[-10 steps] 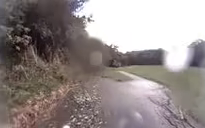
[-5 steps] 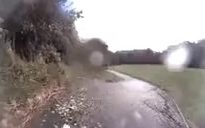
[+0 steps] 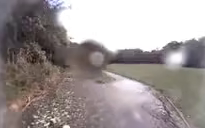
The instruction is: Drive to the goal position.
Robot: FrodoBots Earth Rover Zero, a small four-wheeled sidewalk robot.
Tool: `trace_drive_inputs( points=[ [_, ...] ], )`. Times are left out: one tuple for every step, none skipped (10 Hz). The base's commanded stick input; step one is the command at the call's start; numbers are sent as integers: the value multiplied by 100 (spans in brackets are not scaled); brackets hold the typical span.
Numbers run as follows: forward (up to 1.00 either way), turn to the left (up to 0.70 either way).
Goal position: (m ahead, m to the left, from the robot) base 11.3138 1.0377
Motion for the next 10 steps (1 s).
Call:
trace_drive_inputs(
  points=[
    [70, 0],
    [70, 0],
    [70, 0],
    [70, 0],
    [70, 0],
    [70, 0],
    [70, 0],
    [70, 0],
    [70, 0],
    [70, 0]
  ],
)
